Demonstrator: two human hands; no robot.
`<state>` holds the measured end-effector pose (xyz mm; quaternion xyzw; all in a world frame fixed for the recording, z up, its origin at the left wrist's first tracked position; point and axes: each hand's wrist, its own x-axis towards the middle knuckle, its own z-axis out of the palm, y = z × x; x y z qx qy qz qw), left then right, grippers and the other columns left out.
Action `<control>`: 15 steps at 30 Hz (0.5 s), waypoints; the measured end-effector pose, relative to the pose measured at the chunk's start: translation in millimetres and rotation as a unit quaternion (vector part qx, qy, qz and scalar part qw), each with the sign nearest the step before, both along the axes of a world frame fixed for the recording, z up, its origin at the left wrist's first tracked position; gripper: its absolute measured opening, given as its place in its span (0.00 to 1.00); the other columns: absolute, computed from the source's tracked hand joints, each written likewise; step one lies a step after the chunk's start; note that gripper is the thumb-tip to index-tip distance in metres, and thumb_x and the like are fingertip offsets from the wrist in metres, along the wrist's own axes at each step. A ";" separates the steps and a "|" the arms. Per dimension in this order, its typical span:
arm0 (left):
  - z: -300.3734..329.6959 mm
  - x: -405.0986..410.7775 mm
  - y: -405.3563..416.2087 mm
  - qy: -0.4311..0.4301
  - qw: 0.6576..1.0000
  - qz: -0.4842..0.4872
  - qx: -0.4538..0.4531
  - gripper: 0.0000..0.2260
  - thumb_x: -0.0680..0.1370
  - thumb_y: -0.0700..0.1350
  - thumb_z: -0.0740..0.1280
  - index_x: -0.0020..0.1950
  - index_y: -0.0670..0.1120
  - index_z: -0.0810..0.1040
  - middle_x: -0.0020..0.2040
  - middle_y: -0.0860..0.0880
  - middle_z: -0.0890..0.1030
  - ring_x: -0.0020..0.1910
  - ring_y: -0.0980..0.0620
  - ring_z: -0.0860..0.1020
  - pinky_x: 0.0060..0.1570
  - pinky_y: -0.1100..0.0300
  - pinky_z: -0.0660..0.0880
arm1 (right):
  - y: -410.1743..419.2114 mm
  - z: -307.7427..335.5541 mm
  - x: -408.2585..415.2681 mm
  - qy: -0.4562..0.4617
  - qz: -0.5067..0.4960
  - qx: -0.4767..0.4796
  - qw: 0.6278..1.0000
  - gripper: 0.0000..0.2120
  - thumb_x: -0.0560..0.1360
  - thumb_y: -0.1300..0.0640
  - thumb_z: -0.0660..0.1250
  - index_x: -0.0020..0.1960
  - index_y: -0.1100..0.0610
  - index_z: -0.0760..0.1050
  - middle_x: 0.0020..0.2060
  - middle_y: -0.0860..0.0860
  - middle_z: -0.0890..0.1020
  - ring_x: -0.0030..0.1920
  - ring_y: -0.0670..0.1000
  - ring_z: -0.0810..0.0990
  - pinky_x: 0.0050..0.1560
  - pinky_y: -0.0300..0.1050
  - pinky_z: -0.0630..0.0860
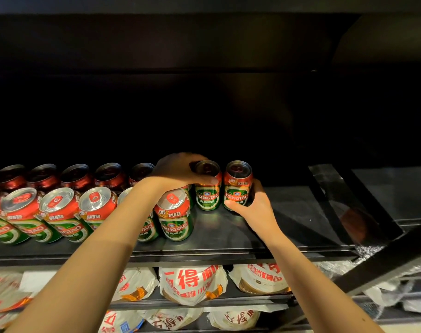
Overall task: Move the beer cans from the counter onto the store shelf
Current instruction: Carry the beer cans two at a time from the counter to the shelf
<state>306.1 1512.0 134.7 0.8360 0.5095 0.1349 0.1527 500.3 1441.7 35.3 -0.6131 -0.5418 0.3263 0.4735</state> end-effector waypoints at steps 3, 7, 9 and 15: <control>-1.7 -1.0 1.1 0.000 1.000 0.008 -0.002 0.28 0.68 0.64 0.69 0.65 0.53 0.73 0.60 0.52 0.78 0.59 0.51 0.75 0.53 0.60 0.68 | 0.0 0.1 0.3 -0.004 0.002 0.002 1.000 0.33 0.66 0.55 0.78 0.67 0.54 0.67 0.56 0.48 0.79 0.54 0.44 0.78 0.50 0.30 0.73; -2.6 -0.5 2.7 0.011 1.000 0.006 0.003 0.27 0.69 0.64 0.68 0.64 0.53 0.74 0.60 0.51 0.79 0.58 0.51 0.75 0.54 0.59 0.69 | 0.7 -0.3 1.0 -0.007 0.008 -0.004 1.000 0.31 0.68 0.56 0.76 0.67 0.54 0.67 0.57 0.49 0.79 0.54 0.45 0.78 0.50 0.30 0.73; -2.5 -0.9 3.5 0.017 1.000 0.003 0.005 0.27 0.69 0.65 0.67 0.64 0.54 0.74 0.59 0.52 0.79 0.58 0.51 0.76 0.54 0.59 0.70 | 1.3 -0.7 1.3 -0.010 0.009 -0.009 1.000 0.31 0.68 0.56 0.76 0.67 0.54 0.67 0.57 0.49 0.79 0.55 0.45 0.78 0.51 0.32 0.73; -1.9 -2.0 2.9 0.023 1.000 -0.004 0.009 0.27 0.69 0.65 0.67 0.65 0.54 0.73 0.61 0.52 0.78 0.59 0.51 0.75 0.56 0.58 0.69 | 1.4 -1.1 1.4 -0.018 0.008 -0.007 1.000 0.30 0.69 0.56 0.76 0.67 0.54 0.67 0.56 0.49 0.80 0.55 0.47 0.79 0.55 0.40 0.75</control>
